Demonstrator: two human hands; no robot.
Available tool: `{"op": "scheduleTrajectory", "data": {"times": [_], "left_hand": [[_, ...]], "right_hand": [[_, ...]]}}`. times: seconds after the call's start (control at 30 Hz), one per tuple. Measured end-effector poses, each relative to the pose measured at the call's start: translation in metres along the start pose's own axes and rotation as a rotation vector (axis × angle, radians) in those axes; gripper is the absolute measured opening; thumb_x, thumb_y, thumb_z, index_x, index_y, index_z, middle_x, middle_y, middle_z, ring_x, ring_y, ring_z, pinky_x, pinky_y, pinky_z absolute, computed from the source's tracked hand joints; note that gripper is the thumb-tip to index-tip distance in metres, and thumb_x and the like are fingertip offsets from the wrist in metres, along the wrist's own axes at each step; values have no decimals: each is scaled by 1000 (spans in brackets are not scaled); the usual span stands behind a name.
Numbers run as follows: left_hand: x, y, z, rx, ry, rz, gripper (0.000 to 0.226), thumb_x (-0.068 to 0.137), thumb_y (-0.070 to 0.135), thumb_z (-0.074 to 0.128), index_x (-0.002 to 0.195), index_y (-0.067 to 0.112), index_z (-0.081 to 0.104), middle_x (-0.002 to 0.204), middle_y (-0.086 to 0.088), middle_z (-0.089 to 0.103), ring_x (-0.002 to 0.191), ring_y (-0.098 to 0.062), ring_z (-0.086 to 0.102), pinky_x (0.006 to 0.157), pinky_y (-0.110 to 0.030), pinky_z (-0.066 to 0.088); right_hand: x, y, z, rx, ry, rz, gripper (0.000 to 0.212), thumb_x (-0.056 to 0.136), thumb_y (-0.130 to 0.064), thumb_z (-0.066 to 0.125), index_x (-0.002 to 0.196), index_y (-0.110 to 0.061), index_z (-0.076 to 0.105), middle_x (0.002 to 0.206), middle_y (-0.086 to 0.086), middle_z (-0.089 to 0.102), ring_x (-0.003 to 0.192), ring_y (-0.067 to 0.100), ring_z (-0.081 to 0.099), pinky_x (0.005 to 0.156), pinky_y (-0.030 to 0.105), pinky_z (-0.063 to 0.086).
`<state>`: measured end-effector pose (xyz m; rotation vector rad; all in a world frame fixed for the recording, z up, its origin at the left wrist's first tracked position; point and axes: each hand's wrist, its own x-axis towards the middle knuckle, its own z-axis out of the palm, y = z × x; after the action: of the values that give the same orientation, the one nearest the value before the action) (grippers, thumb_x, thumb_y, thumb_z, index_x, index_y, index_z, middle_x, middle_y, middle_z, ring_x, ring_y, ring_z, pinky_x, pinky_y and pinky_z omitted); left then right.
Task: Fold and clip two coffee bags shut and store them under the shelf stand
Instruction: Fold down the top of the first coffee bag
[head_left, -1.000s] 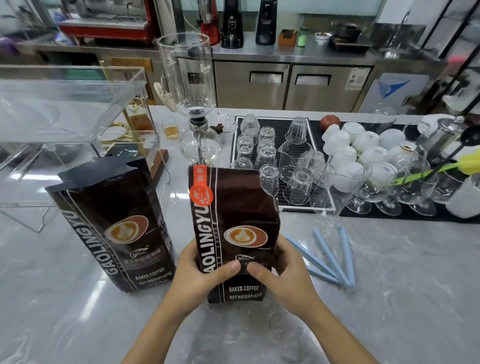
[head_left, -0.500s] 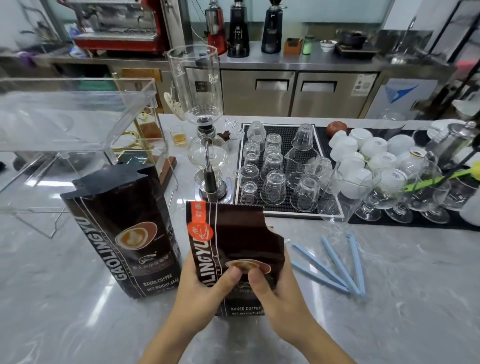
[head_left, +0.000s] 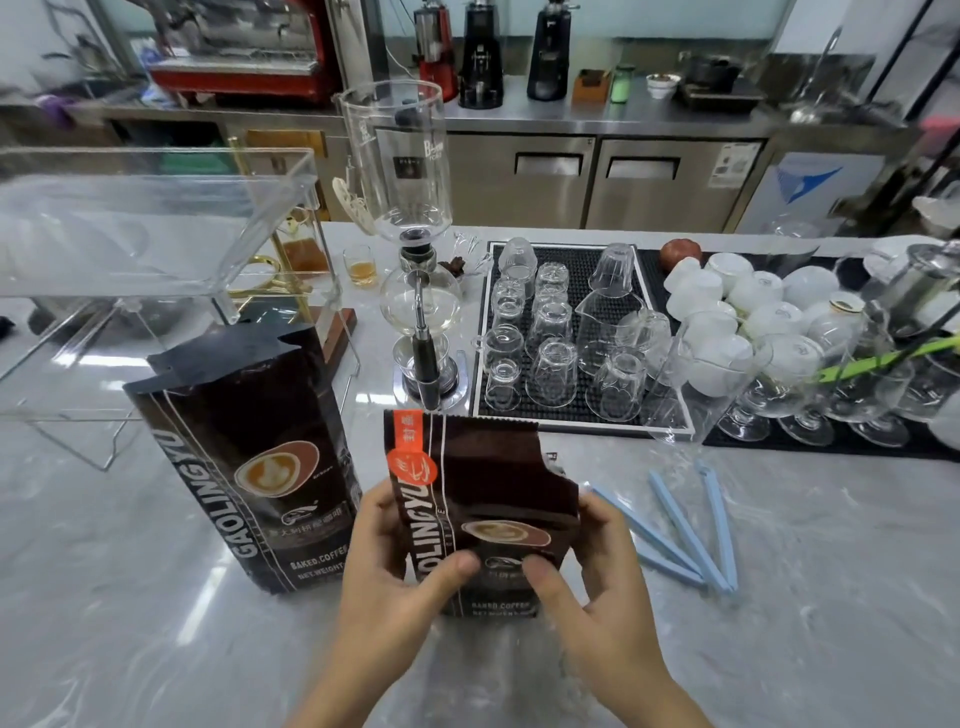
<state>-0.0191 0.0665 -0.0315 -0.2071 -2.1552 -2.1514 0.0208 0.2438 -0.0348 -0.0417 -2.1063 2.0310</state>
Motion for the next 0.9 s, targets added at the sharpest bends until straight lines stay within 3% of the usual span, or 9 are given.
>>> {"op": "scheduleTrajectory", "data": {"times": [0.1,0.27,0.43,0.57,0.63,0.73,0.8,0.9], "left_hand": [[-5,-7,-6,31,9,-22,60,54,43,89,104,39,56,101,-1,70,91,-16,69,79,-29,56],[-10,-2,-11,217,-76,25,40,68,41,75,102,51,56,104,16,71,96,-3,68,83,-18,54],[-5,12,-12,192,-79,113,20,84,38,63,104,36,63,104,5,73,99,-12,69,85,-29,55],[-1,25,-12,134,-67,139,27,86,49,62,106,31,67,104,0,73,100,-20,69,86,-37,55],[0,30,-12,111,-55,161,24,85,46,64,102,30,68,100,0,73,96,-19,69,83,-35,56],[1,35,-13,66,-26,192,11,85,26,65,96,27,69,95,0,73,91,-17,69,81,-29,56],[2,37,-12,44,-22,219,11,87,18,67,96,23,70,94,2,73,90,-16,69,82,-23,55],[2,40,-12,11,-34,229,13,86,26,68,98,24,70,97,0,73,92,-21,69,85,-27,54]], "right_hand": [[-3,5,-1,-12,31,9,36,71,-32,72,102,-36,54,115,-9,66,111,9,63,96,21,49],[-5,3,-2,-100,-6,30,29,72,-37,70,96,-37,55,114,-14,68,109,6,63,92,17,49],[-3,-6,1,-110,34,-20,37,76,-37,66,112,-34,58,108,-14,70,108,7,64,92,18,49],[-1,-16,3,-57,69,-76,39,78,-35,66,116,-34,60,109,-11,70,108,11,65,95,25,50],[1,-24,4,-21,72,-111,34,78,-31,67,112,-36,62,110,-10,70,109,13,65,97,29,50],[2,-34,6,37,70,-174,27,80,-25,66,105,-35,65,122,-8,68,120,17,60,104,35,46],[2,-38,7,49,71,-199,32,82,-24,64,112,-33,65,125,-5,67,122,18,59,105,34,45],[3,-41,9,51,61,-217,37,84,-19,66,116,-38,65,120,-7,69,117,17,62,101,27,46]]}}
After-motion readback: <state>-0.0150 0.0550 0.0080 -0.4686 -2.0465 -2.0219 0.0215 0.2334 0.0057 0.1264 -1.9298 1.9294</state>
